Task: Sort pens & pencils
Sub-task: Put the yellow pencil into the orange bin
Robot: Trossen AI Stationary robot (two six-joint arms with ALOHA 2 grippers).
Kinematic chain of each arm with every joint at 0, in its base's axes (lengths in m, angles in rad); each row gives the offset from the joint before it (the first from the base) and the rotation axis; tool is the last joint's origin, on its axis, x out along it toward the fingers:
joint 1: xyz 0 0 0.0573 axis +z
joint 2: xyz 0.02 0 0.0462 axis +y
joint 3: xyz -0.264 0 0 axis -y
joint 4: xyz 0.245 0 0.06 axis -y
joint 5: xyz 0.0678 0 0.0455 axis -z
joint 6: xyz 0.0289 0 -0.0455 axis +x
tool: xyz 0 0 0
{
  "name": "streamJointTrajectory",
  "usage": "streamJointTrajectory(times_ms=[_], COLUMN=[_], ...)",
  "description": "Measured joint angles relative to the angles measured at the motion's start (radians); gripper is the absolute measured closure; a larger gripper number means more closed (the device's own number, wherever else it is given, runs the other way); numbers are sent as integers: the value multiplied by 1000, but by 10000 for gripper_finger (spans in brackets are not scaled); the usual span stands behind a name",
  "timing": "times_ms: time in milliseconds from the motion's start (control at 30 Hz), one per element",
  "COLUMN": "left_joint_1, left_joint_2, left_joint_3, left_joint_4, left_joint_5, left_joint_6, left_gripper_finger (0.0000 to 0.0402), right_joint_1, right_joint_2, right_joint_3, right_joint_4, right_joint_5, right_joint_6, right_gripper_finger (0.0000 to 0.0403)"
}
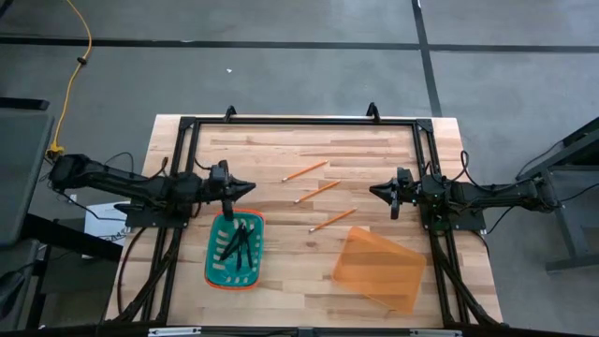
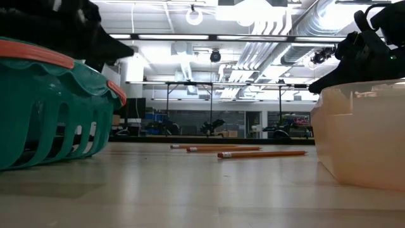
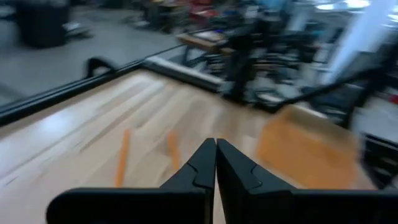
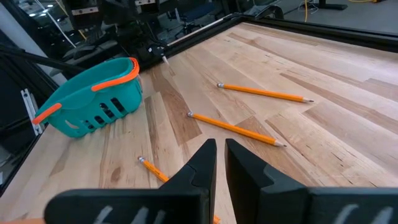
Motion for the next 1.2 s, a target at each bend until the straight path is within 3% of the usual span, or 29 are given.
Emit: streamJointTrajectory(times_ms=[233, 400, 633, 1033, 1200], left_joint_1=[54, 119, 224, 231, 232], left_joint_2=[-96, -172, -306, -450, -457], left_joint_3=[-43, -78, -171, -170, -169], left_joint_4=[32, 25, -11, -184, -206], left_joint_5=[270, 344, 466, 514, 447], left_joint_6=[168, 251, 226, 168, 61], left_gripper_finger=[401, 401, 401, 401, 401], right_joint_1=[0, 0, 0, 0, -1], right_joint_2=[0, 0, 0, 0, 0], right_joint_3=[0, 0, 0, 0, 0], right_joint_4=[0, 0, 0, 0, 0], right_joint_5=[0, 0, 0, 0, 1], right_joint_6=[0, 0, 0, 0, -30], right_gripper_finger=[378, 378, 378, 378, 378])
